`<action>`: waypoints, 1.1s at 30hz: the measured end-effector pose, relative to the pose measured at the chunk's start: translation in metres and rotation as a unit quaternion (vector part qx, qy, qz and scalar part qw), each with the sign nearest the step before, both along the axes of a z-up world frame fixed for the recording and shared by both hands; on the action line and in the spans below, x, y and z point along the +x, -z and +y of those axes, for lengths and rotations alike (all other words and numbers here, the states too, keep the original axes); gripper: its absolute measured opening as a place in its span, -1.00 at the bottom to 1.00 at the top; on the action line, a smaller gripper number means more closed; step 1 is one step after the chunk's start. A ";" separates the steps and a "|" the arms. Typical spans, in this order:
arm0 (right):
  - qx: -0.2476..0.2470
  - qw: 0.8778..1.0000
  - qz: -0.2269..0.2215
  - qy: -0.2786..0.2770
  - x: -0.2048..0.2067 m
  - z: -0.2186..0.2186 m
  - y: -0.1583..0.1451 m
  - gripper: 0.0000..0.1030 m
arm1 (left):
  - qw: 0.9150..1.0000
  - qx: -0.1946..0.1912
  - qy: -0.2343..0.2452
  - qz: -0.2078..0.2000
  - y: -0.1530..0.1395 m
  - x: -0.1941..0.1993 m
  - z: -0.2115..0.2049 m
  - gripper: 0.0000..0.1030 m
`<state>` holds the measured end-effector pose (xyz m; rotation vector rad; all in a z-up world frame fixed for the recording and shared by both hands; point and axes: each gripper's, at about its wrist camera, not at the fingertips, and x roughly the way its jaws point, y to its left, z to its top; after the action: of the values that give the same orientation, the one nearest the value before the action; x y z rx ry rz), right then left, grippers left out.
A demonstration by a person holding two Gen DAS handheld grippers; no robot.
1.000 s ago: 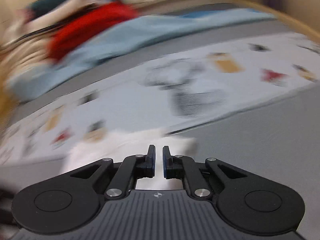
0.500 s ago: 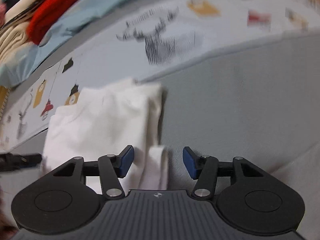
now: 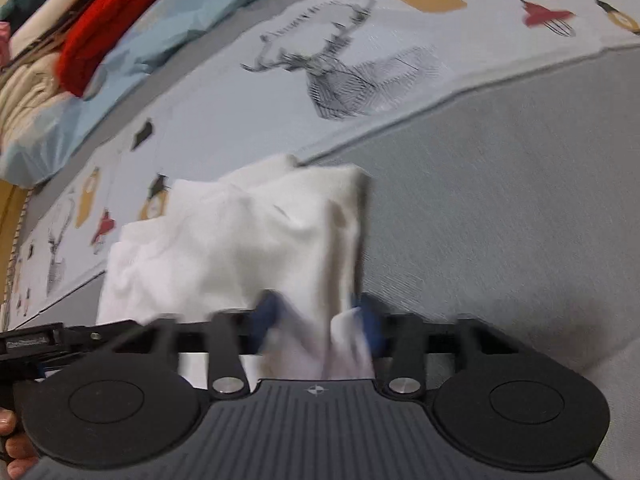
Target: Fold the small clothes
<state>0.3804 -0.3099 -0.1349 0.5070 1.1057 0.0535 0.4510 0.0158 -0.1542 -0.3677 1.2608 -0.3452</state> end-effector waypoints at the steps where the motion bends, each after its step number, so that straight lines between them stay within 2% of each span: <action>1: -0.006 1.000 -0.008 0.001 0.002 0.002 -0.002 -0.69 | 1.000 -0.003 -0.002 -0.007 -0.003 0.002 0.003 -0.16; 4: -0.018 0.999 -0.031 0.012 0.009 0.005 -0.007 -0.82 | 0.999 0.002 -0.011 -0.036 -0.015 0.009 0.009 -0.23; 7: -0.013 0.997 -0.065 0.030 0.014 0.008 -0.013 -0.84 | 0.998 0.011 -0.018 -0.066 -0.027 0.014 0.013 -0.24; 12: -0.065 0.988 -0.139 0.032 0.020 0.029 -0.031 -0.82 | 0.995 0.031 -0.026 -0.096 -0.041 0.017 0.023 -0.19; 14: -0.100 0.982 -0.157 0.043 0.019 0.034 -0.039 -0.71 | 0.991 0.044 -0.033 -0.121 -0.050 0.014 0.027 -0.18; 16: -0.122 0.977 -0.171 0.047 0.016 0.035 -0.047 -0.44 | 0.990 0.035 -0.038 -0.132 -0.058 0.011 0.036 -0.18; 19: -0.128 0.971 -0.198 0.024 0.007 0.037 -0.061 -0.39 | 0.991 0.011 -0.030 -0.131 -0.068 0.003 0.043 -0.18; 22: -0.107 0.976 -0.188 -0.030 0.000 0.039 -0.065 -0.38 | 0.993 0.005 -0.004 -0.119 -0.071 -0.006 0.041 -0.18; 24: -0.137 0.972 -0.179 -0.066 -0.007 0.048 -0.066 -0.36 | 0.994 0.014 0.010 -0.104 -0.066 -0.012 0.037 -0.18; 26: -0.165 0.968 -0.163 -0.095 -0.014 0.053 -0.064 -0.34 | 0.995 0.043 0.011 -0.086 -0.060 -0.016 0.034 -0.18; 29: -0.148 0.974 -0.126 -0.119 -0.020 0.051 -0.059 -0.27 | 0.998 0.054 0.001 -0.037 -0.046 -0.021 0.035 -0.18; 30: -0.144 0.975 -0.111 -0.126 -0.022 0.050 -0.057 -0.16 | 0.998 0.054 0.000 -0.016 -0.039 -0.022 0.036 -0.18; 31: -0.139 0.977 -0.086 -0.135 -0.023 0.048 -0.052 -0.08 | 0.999 0.053 -0.001 0.006 -0.031 -0.024 0.037 -0.18; 33: -0.131 0.979 -0.034 -0.155 -0.030 0.048 -0.040 -0.08 | 0.998 0.049 -0.001 0.033 -0.018 -0.027 0.036 -0.16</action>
<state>0.3508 -0.2620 -0.0953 0.0931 1.0968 0.1929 0.4239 0.0518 -0.1359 -0.2974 1.3367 -0.2703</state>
